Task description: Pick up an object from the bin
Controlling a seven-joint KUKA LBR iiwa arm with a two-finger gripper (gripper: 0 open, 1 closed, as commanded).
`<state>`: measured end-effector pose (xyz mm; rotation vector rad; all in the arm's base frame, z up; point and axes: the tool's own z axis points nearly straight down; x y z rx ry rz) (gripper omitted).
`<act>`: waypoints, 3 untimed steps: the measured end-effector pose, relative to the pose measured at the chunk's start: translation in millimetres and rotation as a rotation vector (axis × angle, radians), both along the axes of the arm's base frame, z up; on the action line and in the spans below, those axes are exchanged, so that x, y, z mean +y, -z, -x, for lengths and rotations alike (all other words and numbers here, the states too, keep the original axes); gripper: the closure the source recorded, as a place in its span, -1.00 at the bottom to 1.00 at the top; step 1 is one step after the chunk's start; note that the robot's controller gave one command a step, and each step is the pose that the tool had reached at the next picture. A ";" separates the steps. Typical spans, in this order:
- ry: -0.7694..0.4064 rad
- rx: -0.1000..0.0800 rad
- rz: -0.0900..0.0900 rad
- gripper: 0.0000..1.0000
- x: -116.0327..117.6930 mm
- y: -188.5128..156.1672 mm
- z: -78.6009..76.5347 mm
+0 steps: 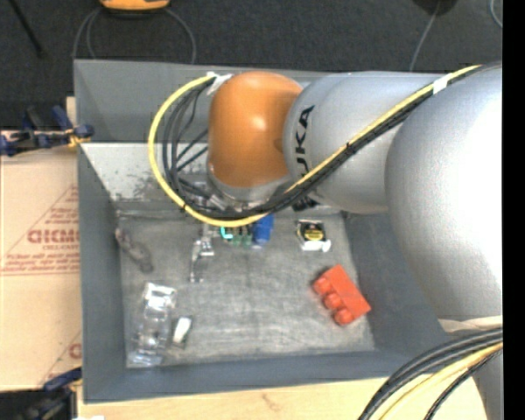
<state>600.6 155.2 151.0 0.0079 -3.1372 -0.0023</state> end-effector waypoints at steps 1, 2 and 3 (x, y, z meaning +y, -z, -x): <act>0.036 -0.014 0.004 -1.00 -94.9 -26.0 -44.5; -0.107 0.001 0.004 -1.00 -149.5 35.6 36.7; -0.103 -0.018 0.003 -1.00 -149.1 40.3 -45.8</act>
Offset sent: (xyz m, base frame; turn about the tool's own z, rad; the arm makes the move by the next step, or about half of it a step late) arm 0.0411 -0.0879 0.0236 0.0277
